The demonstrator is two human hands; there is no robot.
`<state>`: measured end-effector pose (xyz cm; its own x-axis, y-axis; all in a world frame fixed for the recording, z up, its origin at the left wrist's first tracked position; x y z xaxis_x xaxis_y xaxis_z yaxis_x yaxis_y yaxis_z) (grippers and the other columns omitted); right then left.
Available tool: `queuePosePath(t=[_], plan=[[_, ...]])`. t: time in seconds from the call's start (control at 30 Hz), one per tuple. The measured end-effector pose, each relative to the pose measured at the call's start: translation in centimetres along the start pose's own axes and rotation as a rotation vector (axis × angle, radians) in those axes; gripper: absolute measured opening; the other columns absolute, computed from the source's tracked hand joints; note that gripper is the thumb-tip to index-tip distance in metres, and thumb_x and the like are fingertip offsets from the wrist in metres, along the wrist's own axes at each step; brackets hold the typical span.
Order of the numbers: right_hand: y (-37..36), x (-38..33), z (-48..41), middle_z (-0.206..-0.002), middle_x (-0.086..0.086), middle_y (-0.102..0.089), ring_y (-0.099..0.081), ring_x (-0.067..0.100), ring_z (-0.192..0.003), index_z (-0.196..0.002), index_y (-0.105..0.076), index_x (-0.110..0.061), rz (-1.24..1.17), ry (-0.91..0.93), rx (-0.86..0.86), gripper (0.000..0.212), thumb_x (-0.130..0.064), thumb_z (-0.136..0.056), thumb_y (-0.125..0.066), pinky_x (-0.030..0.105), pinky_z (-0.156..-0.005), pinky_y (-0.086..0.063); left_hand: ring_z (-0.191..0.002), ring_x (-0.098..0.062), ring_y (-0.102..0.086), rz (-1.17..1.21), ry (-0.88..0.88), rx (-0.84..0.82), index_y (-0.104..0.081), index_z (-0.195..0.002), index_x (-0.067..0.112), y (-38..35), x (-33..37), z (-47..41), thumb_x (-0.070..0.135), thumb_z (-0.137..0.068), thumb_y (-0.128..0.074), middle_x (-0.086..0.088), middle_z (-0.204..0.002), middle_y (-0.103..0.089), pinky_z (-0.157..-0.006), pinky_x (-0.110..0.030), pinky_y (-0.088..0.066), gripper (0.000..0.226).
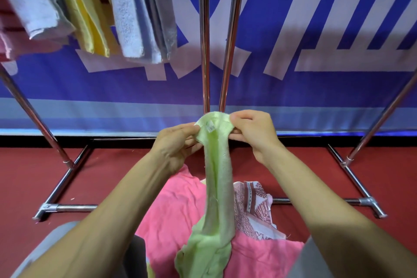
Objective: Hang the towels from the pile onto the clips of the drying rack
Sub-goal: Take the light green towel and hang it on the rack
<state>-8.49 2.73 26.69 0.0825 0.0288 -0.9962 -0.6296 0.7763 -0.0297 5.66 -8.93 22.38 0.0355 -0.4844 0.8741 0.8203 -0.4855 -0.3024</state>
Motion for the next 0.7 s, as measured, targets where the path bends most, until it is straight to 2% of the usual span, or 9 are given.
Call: queuePosePath(t=[0.1, 0.2, 0.3, 0.37, 0.43, 0.47, 0.6, 0.7], plan=[[-1.7, -0.2, 0.5, -0.076, 0.010, -0.070, -0.067, 0.016, -0.071, -0.081, -0.068, -0.010, 0.147, 0.099, -0.055, 0.010, -0.007, -0.088, -0.062, 0.028, -0.067, -0.060, -0.072, -0.022, -0.064, -0.005, -0.045, 0.020, -0.067, -0.084, 0.003, -0.3, 0.1, 0.5, -0.002, -0.084, -0.063, -0.014, -0.077, -0.068, -0.073, -0.032, -0.055, 0.007], [-2.5, -0.7, 1.0, -0.076, 0.008, -0.073, -0.070, 0.013, -0.069, -0.084, -0.073, -0.010, 0.334, 0.204, -0.065, 0.007, -0.010, -0.085, -0.066, 0.028, -0.066, -0.060, -0.068, -0.024, -0.060, -0.015, -0.027, 0.024, -0.070, -0.085, 0.003, -0.5, -0.4, 0.9, -0.002, -0.081, -0.066, -0.017, -0.078, -0.067, -0.076, -0.038, -0.051, 0.008], [-3.4, -0.9, 1.5, -0.072, 0.005, -0.073, -0.069, 0.008, -0.063, -0.084, -0.075, -0.009, 0.422, 0.257, -0.100, 0.008, -0.011, -0.084, -0.067, 0.021, -0.064, -0.058, -0.078, -0.030, -0.061, 0.012, -0.039, 0.045, -0.070, -0.089, 0.001, -0.2, -0.4, 1.1, -0.004, -0.079, -0.069, -0.021, -0.084, -0.066, -0.088, -0.043, -0.051, 0.011], [-3.5, -0.9, 1.6, -0.069, 0.002, -0.073, -0.069, 0.006, -0.064, -0.084, -0.076, -0.010, 0.446, 0.272, -0.097, 0.008, -0.012, -0.085, -0.068, 0.023, -0.067, -0.059, -0.076, -0.030, -0.063, 0.049, -0.072, 0.054, -0.066, -0.092, -0.001, 0.0, -0.1, 1.1, -0.006, -0.079, -0.068, -0.021, -0.085, -0.066, -0.084, -0.039, -0.054, 0.014], [-3.1, -0.6, 1.3, -0.073, 0.003, -0.074, -0.071, 0.010, -0.067, -0.087, -0.077, -0.010, 0.441, 0.262, -0.073, 0.009, -0.013, -0.084, -0.069, 0.031, -0.073, -0.060, -0.068, -0.023, -0.065, 0.095, -0.088, 0.040, -0.063, -0.091, -0.002, -0.3, 0.0, 1.1, -0.006, -0.084, -0.063, -0.017, -0.079, -0.067, -0.072, -0.031, -0.058, 0.007], [-2.9, -0.5, 1.2, -0.075, 0.005, -0.075, -0.072, 0.012, -0.069, -0.089, -0.077, -0.011, 0.430, 0.255, -0.067, 0.009, -0.014, -0.084, -0.070, 0.034, -0.075, -0.060, -0.067, -0.021, -0.066, 0.111, -0.082, 0.024, -0.061, -0.088, -0.001, -0.6, 0.1, 1.3, -0.005, -0.089, -0.058, -0.015, -0.076, -0.067, -0.071, -0.027, -0.057, 0.005], [-2.7, -0.9, 1.6, -0.085, 0.002, -0.076, -0.071, 0.007, -0.082, -0.096, -0.076, -0.011, 0.453, 0.280, -0.109, 0.027, -0.023, -0.072, -0.081, 0.037, -0.086, -0.057, -0.083, -0.020, -0.068, 0.191, -0.016, -0.048, -0.056, -0.105, 0.001, -1.1, 0.0, 1.7, 0.003, -0.097, -0.041, -0.013, -0.079, -0.072, -0.076, -0.028, -0.056, 0.016], [-2.4, -1.5, 1.9, -0.082, -0.002, -0.076, -0.071, 0.006, -0.083, -0.090, -0.075, -0.016, 0.477, 0.329, -0.086, 0.027, -0.024, -0.066, -0.085, 0.039, -0.088, -0.055, -0.101, -0.016, -0.065, 0.098, -0.015, -0.117, -0.052, -0.115, 0.005, -1.0, 0.3, 2.1, 0.007, -0.095, -0.036, -0.009, -0.085, -0.075, -0.086, -0.030, -0.042, 0.026]])
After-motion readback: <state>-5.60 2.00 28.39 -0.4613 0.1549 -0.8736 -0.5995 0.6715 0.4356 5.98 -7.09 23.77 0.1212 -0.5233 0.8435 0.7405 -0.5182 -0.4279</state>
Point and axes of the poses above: each hand's wrist, its own z-axis away from the middle knuckle, its own y-axis out of the back of the hand, x = y × z, the point moved 10 cm from there along -z, towards the middle knuckle
